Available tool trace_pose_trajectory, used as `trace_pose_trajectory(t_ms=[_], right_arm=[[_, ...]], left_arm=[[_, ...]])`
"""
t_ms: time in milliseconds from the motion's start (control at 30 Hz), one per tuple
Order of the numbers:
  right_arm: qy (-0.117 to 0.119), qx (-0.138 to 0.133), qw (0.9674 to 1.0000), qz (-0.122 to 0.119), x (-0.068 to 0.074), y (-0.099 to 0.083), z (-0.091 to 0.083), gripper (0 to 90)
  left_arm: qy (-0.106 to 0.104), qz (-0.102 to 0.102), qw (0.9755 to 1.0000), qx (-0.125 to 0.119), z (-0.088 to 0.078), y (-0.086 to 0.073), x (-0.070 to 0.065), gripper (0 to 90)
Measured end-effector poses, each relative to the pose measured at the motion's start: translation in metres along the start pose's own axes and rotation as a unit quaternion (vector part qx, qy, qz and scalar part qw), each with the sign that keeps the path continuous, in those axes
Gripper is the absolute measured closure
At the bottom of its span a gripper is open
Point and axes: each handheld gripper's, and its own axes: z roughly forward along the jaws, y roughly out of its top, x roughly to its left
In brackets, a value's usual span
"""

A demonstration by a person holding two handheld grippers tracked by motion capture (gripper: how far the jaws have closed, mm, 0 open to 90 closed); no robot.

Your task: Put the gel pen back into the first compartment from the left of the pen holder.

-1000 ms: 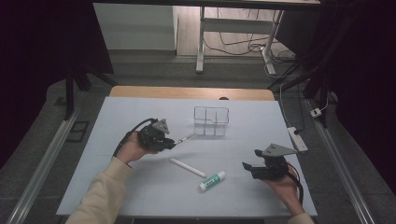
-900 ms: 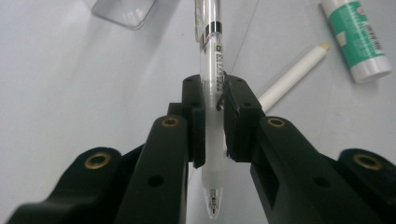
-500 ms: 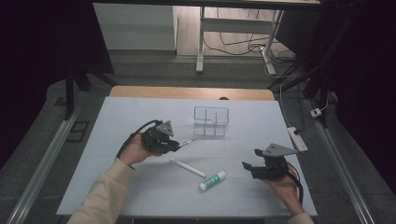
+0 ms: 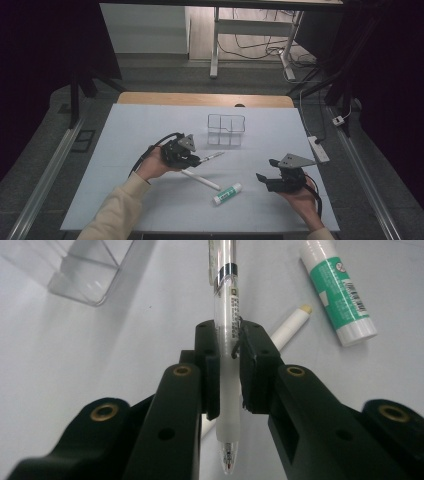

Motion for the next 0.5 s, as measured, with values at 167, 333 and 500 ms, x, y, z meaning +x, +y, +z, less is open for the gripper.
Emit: trace_pose_trajectory(t_ms=[167,333,500], right_arm=[[0.003,-0.001,1.0,-0.005,0.004,0.005,0.003,26.3],[0.01,-0.006,0.9998,-0.015,0.009,0.017,0.012,26.6],[0.022,-0.007,0.9992,-0.032,0.019,0.027,0.021,26.8]], left_arm=[[-0.004,0.003,1.0,0.003,0.004,0.003,-0.003,79.2],[-0.005,0.004,0.9999,0.008,0.007,0.004,-0.004,79.2],[-0.008,0.004,0.9999,0.012,0.01,0.005,-0.005,79.1]])
